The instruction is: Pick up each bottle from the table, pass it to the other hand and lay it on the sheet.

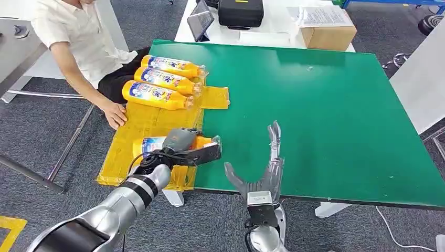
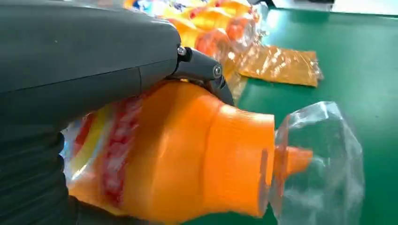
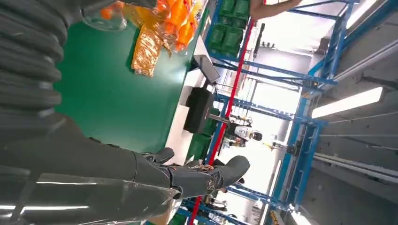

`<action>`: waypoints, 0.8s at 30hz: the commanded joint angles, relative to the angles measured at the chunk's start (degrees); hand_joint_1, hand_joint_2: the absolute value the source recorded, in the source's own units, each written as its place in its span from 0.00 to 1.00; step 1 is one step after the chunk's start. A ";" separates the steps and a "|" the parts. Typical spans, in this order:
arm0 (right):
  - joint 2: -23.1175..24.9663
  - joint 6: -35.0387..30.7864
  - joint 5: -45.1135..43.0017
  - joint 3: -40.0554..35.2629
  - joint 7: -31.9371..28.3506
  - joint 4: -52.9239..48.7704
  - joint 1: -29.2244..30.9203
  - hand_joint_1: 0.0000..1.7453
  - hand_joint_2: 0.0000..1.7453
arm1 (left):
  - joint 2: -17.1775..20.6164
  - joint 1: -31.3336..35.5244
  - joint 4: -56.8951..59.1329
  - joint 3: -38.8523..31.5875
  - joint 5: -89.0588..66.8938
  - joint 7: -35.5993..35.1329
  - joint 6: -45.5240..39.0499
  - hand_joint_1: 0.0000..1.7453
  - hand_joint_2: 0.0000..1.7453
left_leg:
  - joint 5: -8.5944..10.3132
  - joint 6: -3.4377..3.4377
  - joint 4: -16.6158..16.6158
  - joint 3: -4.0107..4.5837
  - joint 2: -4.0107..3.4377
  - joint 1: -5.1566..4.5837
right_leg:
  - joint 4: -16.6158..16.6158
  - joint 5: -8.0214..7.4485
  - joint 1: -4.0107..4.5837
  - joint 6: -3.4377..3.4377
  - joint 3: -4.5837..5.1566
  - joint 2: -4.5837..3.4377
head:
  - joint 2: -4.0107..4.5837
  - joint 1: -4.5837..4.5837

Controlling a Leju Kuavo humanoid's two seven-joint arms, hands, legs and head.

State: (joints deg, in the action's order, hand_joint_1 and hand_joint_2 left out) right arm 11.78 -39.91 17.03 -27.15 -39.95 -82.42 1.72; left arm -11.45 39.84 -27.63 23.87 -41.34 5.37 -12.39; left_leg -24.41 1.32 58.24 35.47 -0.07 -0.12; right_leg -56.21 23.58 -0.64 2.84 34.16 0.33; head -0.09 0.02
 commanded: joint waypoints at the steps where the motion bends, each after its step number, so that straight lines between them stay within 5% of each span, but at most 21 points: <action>1: -2.25 -0.09 -0.62 -1.25 -0.05 4.79 1.82 0.00 1.00 | -1.37 1.86 3.82 -2.95 5.76 3.27 5.79 0.00 1.00 | -0.05 -0.05 -0.05 -0.17 -0.02 0.04 | 0.06 0.03 0.03 -0.06 -0.17 -0.04 | 0.00 0.00; 16: -2.00 -0.09 -0.71 -1.00 -0.05 6.64 2.43 0.00 1.00 | -1.94 0.61 1.97 -4.06 11.09 5.97 9.34 0.00 1.00 | -0.11 -0.09 -0.04 -0.31 -0.06 0.05 | 0.05 0.07 0.05 -0.10 -0.30 -0.09 | 0.00 0.00; 24: -2.28 -0.09 0.21 0.13 -0.05 3.99 0.19 0.00 1.00 | -2.77 -9.09 -18.44 -2.28 23.42 14.42 10.41 0.00 1.00 | -0.09 -0.06 -0.06 -0.21 -0.02 0.02 | 0.06 0.07 0.02 -0.07 -0.20 -0.04 | 0.00 0.00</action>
State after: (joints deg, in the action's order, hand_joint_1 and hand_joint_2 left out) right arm 11.06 -39.91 16.79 -27.48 -39.95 -79.08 1.99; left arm -13.66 37.44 -30.26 20.96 -25.67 16.48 -0.70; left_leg -24.42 1.32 58.24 35.48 -0.06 -0.13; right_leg -56.21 23.58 -0.65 2.84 34.18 0.33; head -0.09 0.02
